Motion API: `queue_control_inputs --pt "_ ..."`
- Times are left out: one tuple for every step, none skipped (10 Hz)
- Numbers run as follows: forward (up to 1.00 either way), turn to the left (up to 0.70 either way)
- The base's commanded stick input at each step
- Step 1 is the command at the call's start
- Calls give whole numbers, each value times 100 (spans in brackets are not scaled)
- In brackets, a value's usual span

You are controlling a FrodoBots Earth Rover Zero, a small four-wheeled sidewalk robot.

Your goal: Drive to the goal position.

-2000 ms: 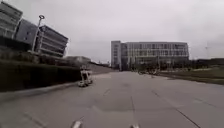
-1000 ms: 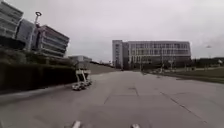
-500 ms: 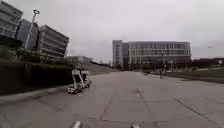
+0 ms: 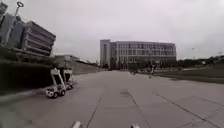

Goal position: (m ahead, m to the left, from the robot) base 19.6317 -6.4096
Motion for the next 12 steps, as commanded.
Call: queue_control_inputs --pt "70 -19" --pt "70 -28" --pt "70 -25" --pt "70 0" --pt "70 0" --pt "70 0" --pt "70 0" --pt "70 -9" --pt "70 -31" --pt "70 -31" --pt "70 -32" --pt "70 -32"
